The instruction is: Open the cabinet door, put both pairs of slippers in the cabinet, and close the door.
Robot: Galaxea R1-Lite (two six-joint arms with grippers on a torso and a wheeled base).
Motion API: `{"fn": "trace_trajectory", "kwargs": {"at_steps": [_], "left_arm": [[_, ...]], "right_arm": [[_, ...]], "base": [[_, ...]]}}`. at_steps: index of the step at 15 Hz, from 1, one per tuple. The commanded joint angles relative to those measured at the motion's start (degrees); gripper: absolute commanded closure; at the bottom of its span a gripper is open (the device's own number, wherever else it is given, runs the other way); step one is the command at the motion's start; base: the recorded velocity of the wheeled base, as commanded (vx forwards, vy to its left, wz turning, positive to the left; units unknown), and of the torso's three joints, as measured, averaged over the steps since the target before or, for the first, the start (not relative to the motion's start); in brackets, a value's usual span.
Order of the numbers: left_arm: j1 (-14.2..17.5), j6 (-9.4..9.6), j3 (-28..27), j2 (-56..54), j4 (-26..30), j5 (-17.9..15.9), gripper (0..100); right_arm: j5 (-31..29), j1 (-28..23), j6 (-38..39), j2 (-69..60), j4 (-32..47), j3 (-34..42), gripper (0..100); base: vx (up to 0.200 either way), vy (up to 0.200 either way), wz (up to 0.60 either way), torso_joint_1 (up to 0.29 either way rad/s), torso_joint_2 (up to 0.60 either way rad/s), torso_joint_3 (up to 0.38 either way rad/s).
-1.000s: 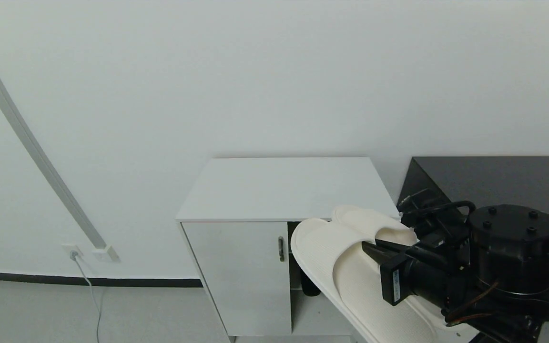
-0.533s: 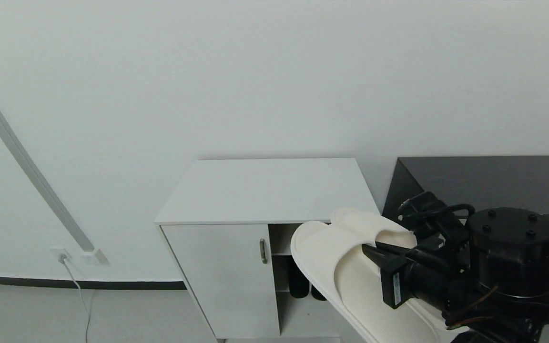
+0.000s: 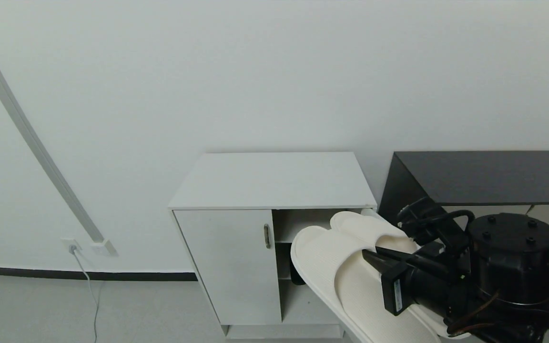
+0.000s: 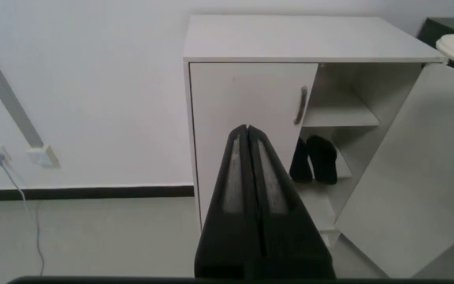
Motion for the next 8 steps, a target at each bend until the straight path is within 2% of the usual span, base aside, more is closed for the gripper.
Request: {"fn": "trace_trajectory", "kwargs": {"at_steps": [1,5,8], "left_arm": [[0.00,-0.04,0.01,0.09,0.01,0.00,100],[0.00,-0.04,0.01,0.00,0.01,0.00,100],[0.00,-0.04,0.01,0.00,0.01,0.00,100]], "right_arm": [[-0.03,0.00,-0.07,0.20,0.02,0.31,100],[0.06,0.00,-0.16,0.46,0.02,0.57,100],[0.06,0.09,-0.25,1.07,-1.12,0.75,100]], "base": [[0.000,0.000,0.00,0.000,0.00,0.000],[0.000,0.000,0.00,0.000,0.00,0.000],[0.000,0.000,0.00,-0.123,0.26,0.147]]}}
